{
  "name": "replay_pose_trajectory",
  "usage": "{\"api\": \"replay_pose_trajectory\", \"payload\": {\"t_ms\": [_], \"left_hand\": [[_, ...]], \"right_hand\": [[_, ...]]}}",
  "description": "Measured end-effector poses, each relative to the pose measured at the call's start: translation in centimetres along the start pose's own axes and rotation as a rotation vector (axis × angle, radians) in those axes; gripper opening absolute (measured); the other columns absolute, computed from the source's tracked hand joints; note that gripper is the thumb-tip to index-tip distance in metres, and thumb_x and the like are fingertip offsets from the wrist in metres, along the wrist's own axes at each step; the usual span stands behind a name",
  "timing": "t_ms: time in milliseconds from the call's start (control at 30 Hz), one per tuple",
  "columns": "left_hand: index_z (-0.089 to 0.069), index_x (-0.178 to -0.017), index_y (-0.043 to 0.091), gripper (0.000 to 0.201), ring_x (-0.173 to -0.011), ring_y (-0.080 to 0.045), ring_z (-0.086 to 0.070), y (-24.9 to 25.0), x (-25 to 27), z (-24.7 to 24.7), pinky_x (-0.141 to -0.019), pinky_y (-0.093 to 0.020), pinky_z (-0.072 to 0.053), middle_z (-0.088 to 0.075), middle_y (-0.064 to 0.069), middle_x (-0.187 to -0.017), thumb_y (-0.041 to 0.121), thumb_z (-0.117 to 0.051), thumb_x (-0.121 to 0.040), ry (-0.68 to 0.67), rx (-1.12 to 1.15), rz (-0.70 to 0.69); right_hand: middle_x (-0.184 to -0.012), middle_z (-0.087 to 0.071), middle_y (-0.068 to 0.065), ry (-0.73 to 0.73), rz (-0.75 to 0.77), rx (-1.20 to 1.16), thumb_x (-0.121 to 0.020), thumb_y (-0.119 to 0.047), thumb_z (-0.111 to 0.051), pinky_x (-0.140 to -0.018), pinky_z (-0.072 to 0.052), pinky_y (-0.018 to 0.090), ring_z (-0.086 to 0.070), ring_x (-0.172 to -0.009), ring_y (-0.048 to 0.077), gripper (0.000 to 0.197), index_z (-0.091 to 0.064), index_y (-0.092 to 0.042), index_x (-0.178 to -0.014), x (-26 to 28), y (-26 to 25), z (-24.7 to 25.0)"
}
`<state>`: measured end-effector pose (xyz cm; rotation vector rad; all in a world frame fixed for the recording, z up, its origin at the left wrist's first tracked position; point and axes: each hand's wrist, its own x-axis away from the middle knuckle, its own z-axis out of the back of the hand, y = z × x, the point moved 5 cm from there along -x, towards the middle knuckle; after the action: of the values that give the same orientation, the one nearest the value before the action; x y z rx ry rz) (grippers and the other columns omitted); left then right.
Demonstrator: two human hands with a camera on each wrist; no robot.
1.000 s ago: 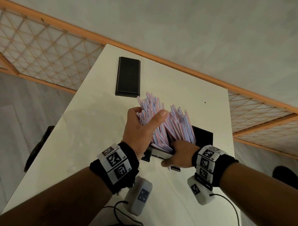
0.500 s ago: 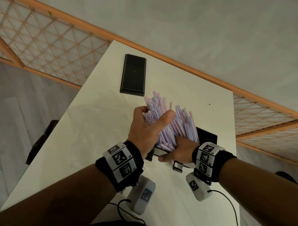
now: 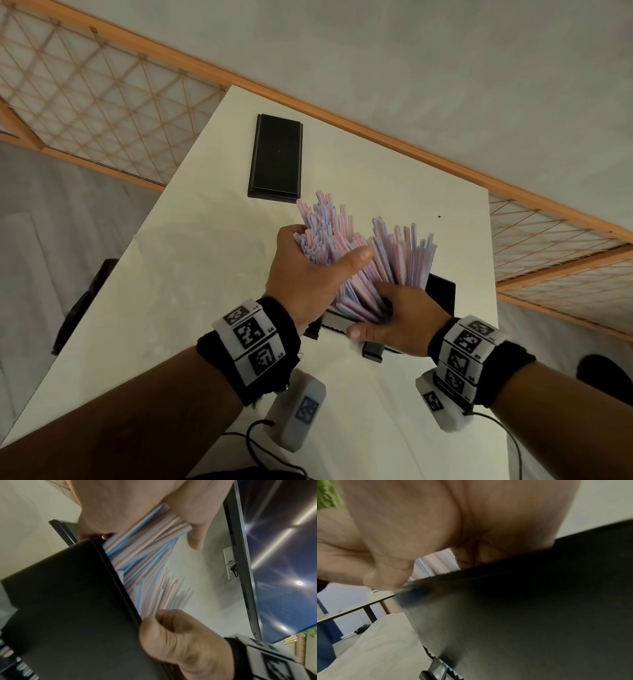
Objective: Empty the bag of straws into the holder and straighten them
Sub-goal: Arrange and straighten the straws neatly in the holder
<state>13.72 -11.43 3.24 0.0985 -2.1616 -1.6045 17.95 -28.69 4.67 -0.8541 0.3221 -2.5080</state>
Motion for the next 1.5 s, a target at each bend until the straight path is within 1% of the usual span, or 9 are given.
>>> {"api": "replay_pose_trajectory", "payload": {"t_ms": [200, 633, 700, 767, 867, 967, 1133, 1367, 1500], "left_hand": [[-0.056, -0.125, 0.015, 0.102, -0.103, -0.020, -0.073, 0.4, 0.2, 0.0, -0.092, -0.045, -0.058, -0.075, 0.000, -0.111, 0.071, -0.090, -0.047, 0.025, 0.020, -0.029], [-0.050, -0.106, 0.021, 0.073, -0.064, 0.016, -0.053, 0.8, 1.0, -0.1, -0.070, -0.007, -0.047, -0.053, 0.010, -0.088, 0.077, -0.068, -0.062, 0.056, 0.180, 0.006], [-0.052, -0.111, 0.016, 0.089, -0.085, 0.004, -0.056, 0.8, 1.0, -0.1, -0.088, -0.019, -0.053, -0.055, 0.003, -0.097, 0.086, -0.069, -0.059, 0.056, 0.251, 0.041], [-0.054, -0.122, 0.009, 0.106, -0.103, -0.024, -0.053, 0.7, 1.1, 0.1, -0.108, -0.056, -0.046, -0.056, -0.005, -0.111, 0.090, -0.069, -0.055, 0.062, 0.334, 0.081], [-0.054, -0.130, 0.010, 0.109, -0.109, -0.031, -0.051, 0.5, 1.4, -0.1, -0.111, -0.068, -0.037, -0.055, -0.007, -0.118, 0.092, -0.066, -0.057, 0.018, 0.390, 0.113], [-0.050, -0.126, 0.011, 0.117, -0.107, -0.027, -0.047, 1.1, 1.8, -0.3, -0.109, -0.069, -0.038, -0.051, -0.003, -0.117, 0.090, -0.075, -0.044, 0.021, 0.355, 0.088], [-0.046, -0.122, 0.015, 0.113, -0.109, -0.023, -0.070, 1.5, 1.9, -0.2, -0.098, -0.053, -0.055, -0.069, -0.006, -0.120, 0.077, -0.088, -0.037, -0.014, 0.236, 0.062], [-0.047, -0.115, 0.017, 0.101, -0.114, -0.031, -0.068, 1.2, 1.8, -0.1, -0.100, -0.059, -0.052, -0.066, -0.013, -0.124, 0.073, -0.090, -0.042, -0.011, 0.236, 0.019], [-0.048, -0.117, 0.015, 0.103, -0.113, -0.027, -0.068, 1.2, 1.7, -0.1, -0.099, -0.057, -0.053, -0.066, -0.010, -0.121, 0.075, -0.089, -0.043, 0.022, 0.204, -0.002]], "right_hand": [[-0.075, -0.058, -0.010, 0.260, 0.110, 0.036, -0.072, -0.044, -0.081, -0.061, -0.045, 0.025, -0.055, -0.068, 0.006, 0.034, -0.058, -0.024, -0.086, 3.1, 0.7, 0.9], [-0.082, -0.061, -0.009, -0.073, -0.069, 0.067, -0.078, -0.055, -0.070, -0.061, -0.043, 0.024, -0.059, -0.074, 0.010, 0.034, -0.055, -0.027, -0.090, 0.3, 0.7, -2.9], [-0.080, -0.059, -0.010, -0.137, -0.066, 0.051, -0.083, -0.055, -0.067, -0.066, -0.047, 0.026, -0.060, -0.075, 0.013, 0.030, -0.049, -0.032, -0.085, -0.2, 0.4, -3.2], [-0.078, -0.056, -0.011, -0.178, -0.023, 0.015, -0.090, -0.055, -0.061, -0.071, -0.047, 0.028, -0.057, -0.073, 0.013, 0.024, -0.047, -0.036, -0.096, -0.5, -0.5, -3.3], [-0.078, -0.048, -0.012, -0.151, 0.010, 0.043, -0.093, -0.058, -0.054, -0.062, -0.038, 0.023, -0.048, -0.067, 0.006, 0.051, -0.044, -0.018, -0.124, -1.2, -1.4, -3.3], [-0.076, -0.049, -0.013, -0.141, 0.032, 0.031, -0.092, -0.060, -0.053, -0.062, -0.039, 0.021, -0.049, -0.068, 0.005, 0.057, -0.046, -0.016, -0.128, -1.8, -2.1, -3.2], [-0.060, -0.056, -0.033, -0.043, 0.138, -0.124, -0.090, -0.051, -0.065, -0.052, -0.034, 0.008, -0.053, -0.057, -0.012, 0.030, -0.043, -0.039, -0.074, -1.5, -3.8, -2.1], [-0.081, -0.064, -0.008, 0.061, 0.115, -0.116, -0.068, -0.086, -0.054, -0.072, -0.052, 0.030, -0.061, -0.075, 0.006, 0.075, -0.055, -0.027, -0.114, -2.3, -2.6, -2.2], [-0.075, -0.059, -0.008, 0.048, 0.066, -0.080, -0.063, -0.096, -0.040, -0.067, -0.049, 0.029, -0.057, -0.070, 0.007, 0.077, -0.053, -0.029, -0.096, -2.0, -1.7, -1.8]]}}
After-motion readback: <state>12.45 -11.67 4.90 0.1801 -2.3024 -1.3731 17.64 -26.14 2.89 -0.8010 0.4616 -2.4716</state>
